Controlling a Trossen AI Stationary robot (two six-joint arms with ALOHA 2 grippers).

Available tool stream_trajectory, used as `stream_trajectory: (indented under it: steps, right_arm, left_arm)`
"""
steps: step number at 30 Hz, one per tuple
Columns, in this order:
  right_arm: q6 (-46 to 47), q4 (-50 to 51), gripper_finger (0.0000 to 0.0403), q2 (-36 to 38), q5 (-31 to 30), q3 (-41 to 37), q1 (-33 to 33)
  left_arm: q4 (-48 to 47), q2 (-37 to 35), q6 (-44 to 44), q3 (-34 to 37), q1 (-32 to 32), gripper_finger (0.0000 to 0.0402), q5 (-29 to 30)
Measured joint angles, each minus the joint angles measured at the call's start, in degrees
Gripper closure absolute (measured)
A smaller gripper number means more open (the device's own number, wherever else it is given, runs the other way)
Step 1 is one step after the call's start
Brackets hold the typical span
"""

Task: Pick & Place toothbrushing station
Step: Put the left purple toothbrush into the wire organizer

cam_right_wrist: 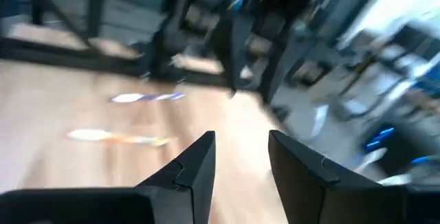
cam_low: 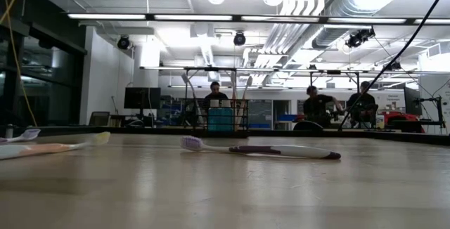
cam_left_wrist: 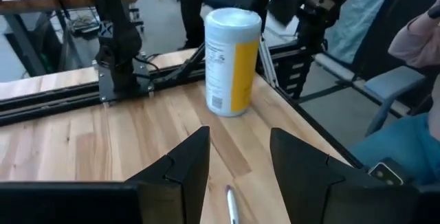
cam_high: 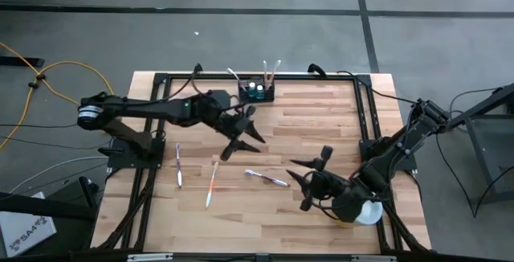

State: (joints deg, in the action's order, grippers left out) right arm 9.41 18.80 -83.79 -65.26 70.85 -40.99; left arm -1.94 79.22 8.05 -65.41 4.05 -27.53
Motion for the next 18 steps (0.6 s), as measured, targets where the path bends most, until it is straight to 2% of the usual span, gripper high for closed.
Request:
stream_trajectory:
  steps: [4, 8, 14, 18]
  right_arm:
    - [8.02, 5.50, 0.0275, 0.00, 9.40, 0.00, 2.85]
    - [10.54, 5.39, 0.0275, -0.03, 16.13, -1.94, 6.72]
    - [9.92, -1.93, 0.0275, -0.09, 24.73, -6.70, 11.11]
    - [8.58, -7.03, 0.0275, -0.09, 30.13, -9.07, 12.52]
  left_arm:
    - [-5.75, -3.25, -0.86, 0.00, -4.18, 0.0255, 6.69]
    - [-9.00, -4.76, -1.49, 0.00, -9.77, 0.0255, 14.99]
    - [-11.40, -4.82, -4.56, 1.44, -17.75, 0.0255, 26.84]
    - [-11.43, -4.76, -8.98, 2.43, -21.42, 0.0255, 31.14]
